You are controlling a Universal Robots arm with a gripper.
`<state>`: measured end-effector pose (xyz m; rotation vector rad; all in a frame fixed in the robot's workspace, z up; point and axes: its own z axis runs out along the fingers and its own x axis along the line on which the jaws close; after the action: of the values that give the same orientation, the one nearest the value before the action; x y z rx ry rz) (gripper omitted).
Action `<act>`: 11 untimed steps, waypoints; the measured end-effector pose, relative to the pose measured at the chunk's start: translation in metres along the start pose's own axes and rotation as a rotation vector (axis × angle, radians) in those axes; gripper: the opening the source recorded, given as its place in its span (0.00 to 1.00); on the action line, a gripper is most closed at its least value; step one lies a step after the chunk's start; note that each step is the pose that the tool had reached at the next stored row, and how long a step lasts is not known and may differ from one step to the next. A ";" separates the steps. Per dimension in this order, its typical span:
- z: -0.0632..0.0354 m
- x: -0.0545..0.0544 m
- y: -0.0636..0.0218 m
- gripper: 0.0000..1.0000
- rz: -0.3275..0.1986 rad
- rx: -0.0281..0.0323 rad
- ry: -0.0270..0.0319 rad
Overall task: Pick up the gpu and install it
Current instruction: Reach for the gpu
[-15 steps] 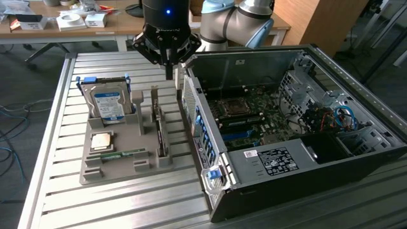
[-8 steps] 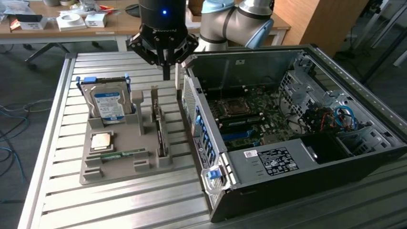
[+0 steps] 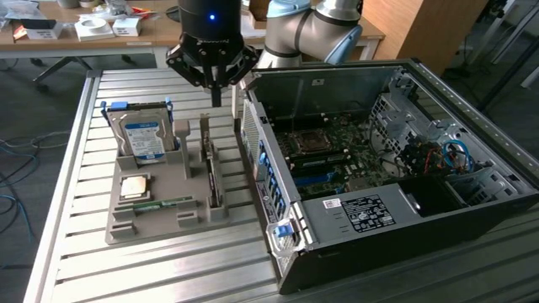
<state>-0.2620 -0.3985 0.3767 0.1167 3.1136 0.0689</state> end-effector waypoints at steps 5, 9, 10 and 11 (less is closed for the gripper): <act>0.0005 0.003 -0.0003 0.11 0.000 0.0000 0.0001; 0.0013 0.008 -0.0007 0.11 0.000 0.0000 0.0000; 0.0015 0.009 -0.0008 0.11 0.000 0.0000 0.0001; 0.0018 0.010 -0.0009 0.11 0.000 0.0000 0.0000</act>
<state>-0.2724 -0.3985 0.3747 0.1166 3.1137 0.0688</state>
